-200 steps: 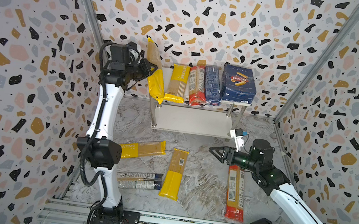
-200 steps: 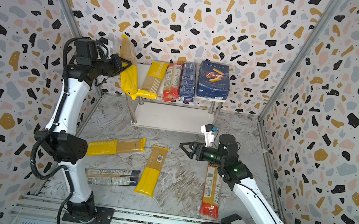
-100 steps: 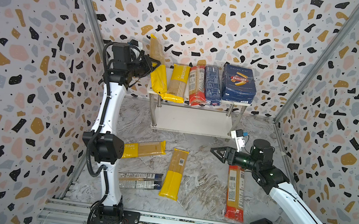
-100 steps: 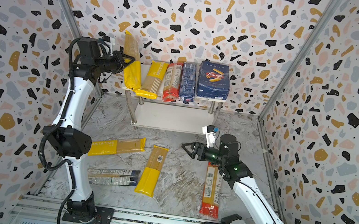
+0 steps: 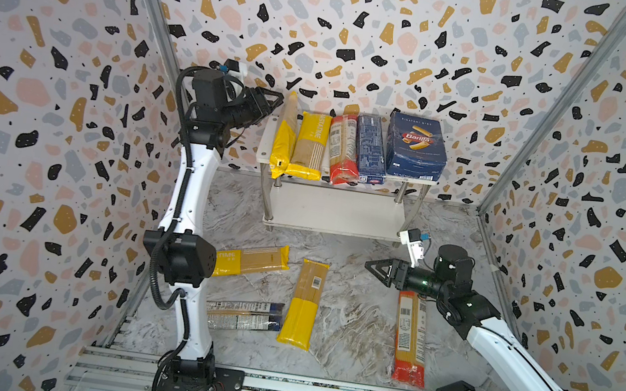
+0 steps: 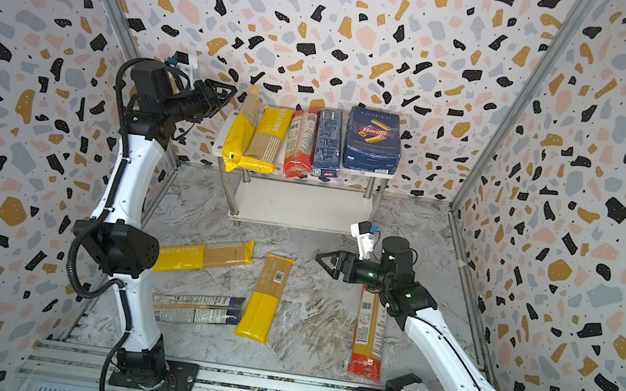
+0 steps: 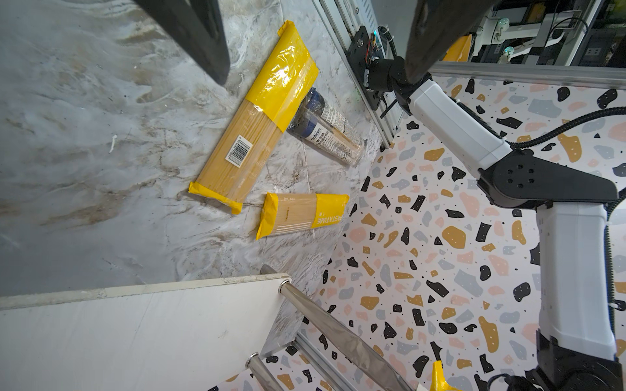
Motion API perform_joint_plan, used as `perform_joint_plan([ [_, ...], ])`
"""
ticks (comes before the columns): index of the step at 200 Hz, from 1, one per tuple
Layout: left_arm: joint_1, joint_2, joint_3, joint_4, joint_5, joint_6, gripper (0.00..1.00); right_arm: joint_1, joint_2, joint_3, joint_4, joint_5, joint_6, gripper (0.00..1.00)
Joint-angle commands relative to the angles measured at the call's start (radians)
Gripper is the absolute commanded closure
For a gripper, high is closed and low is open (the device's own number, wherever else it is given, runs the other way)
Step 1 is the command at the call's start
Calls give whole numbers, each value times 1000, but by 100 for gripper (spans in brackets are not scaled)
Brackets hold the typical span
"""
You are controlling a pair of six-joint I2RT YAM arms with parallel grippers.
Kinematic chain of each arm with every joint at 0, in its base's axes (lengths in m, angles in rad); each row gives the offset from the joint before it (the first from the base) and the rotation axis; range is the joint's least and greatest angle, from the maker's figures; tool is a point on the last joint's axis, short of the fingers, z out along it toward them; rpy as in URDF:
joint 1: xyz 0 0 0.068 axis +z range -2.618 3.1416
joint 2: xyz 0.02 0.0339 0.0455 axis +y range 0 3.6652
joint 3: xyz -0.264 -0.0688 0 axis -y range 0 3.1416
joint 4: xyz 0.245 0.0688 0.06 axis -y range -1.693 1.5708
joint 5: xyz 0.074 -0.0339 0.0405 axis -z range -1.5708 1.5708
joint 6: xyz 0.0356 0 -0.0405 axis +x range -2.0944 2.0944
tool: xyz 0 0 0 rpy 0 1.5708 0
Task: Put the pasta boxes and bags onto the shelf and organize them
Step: 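Lower the yellow-banded bag upright at the top shelf end beside the yellow PASTATIME bag, then open the left gripper and withdraw it down toward the table bags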
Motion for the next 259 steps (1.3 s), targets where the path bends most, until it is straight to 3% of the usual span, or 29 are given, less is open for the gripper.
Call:
perform_joint_plan([
  [1, 2, -27, -4, 61, 24, -8, 52, -6, -11, 5, 15, -12, -9, 19],
  [23, 2, -41, -20, 58, 27, -1, 48, -6, -15, 5, 4, -6, -18, 18],
  [54, 2, -131, -88, 15, -10, 69, 33, -6, -42, 8, -42, 32, -45, 18],
  [77, 2, -301, -215, -132, -215, 246, 21, -6, -62, 43, -140, 106, -108, 18],
  [105, 3, -609, -589, -86, -414, 330, 7, -5, -80, 85, -257, 216, -178, 17],
  [141, 2, -838, -870, -93, -453, 325, 4, -3, -112, 98, -364, 347, -192, 16],
  [160, -4, -971, -1070, -44, -408, 282, 1, -2, -115, 104, -461, 481, -178, 15],
  [180, -18, -1137, -1301, -11, -434, 254, 0, -1, -96, 106, -575, 620, -159, 15],
  [203, -35, -1277, -1508, -33, -435, 247, 0, 1, -102, 68, -609, 679, -131, 15],
  [235, -127, -1416, -1697, -45, -471, 195, 0, 15, -84, 34, -640, 710, -106, 13],
  [259, -236, -1432, -1758, -13, -502, 172, 0, 55, -69, 11, -673, 800, -67, 13],
])
